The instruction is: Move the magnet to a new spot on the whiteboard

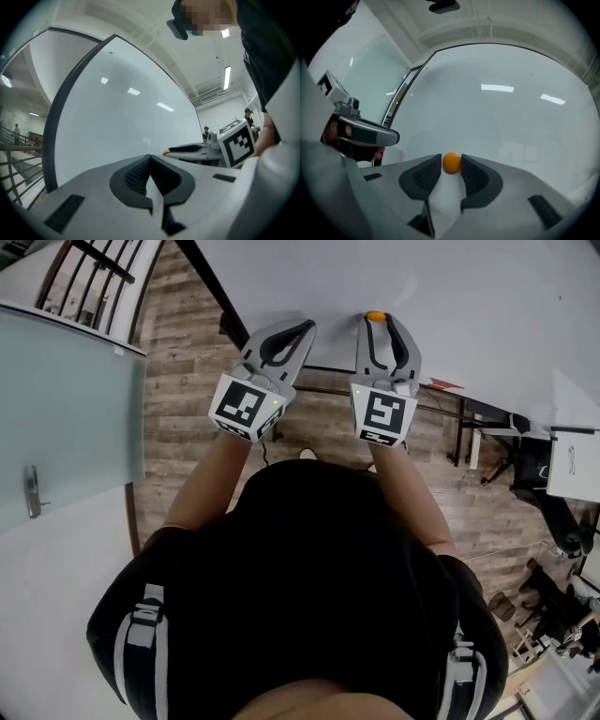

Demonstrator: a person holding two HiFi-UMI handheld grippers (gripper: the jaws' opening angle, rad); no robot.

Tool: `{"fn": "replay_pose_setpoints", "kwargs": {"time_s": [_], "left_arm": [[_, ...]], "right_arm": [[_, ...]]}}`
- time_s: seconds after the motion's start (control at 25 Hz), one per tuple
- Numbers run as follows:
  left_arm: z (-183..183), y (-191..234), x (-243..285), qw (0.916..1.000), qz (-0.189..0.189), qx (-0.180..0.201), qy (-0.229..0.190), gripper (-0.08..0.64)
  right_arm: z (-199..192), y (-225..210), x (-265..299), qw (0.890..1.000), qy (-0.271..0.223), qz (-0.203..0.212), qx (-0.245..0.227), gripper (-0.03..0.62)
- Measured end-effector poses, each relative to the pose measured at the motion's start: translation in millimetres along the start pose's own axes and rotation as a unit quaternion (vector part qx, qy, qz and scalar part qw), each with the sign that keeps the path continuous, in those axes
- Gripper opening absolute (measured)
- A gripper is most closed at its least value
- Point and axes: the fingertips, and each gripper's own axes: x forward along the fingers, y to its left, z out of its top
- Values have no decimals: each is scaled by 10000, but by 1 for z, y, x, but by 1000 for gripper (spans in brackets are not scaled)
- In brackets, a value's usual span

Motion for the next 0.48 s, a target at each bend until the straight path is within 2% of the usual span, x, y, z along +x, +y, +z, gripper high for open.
{"fn": "replay_pose_setpoints", "kwargs": {"time_s": [0.48], "left_arm": [[5, -2, -5, 10000, 74, 18, -3, 2]], "right_arm": [[11, -5, -10, 9990, -216, 251, 289, 137]]}}
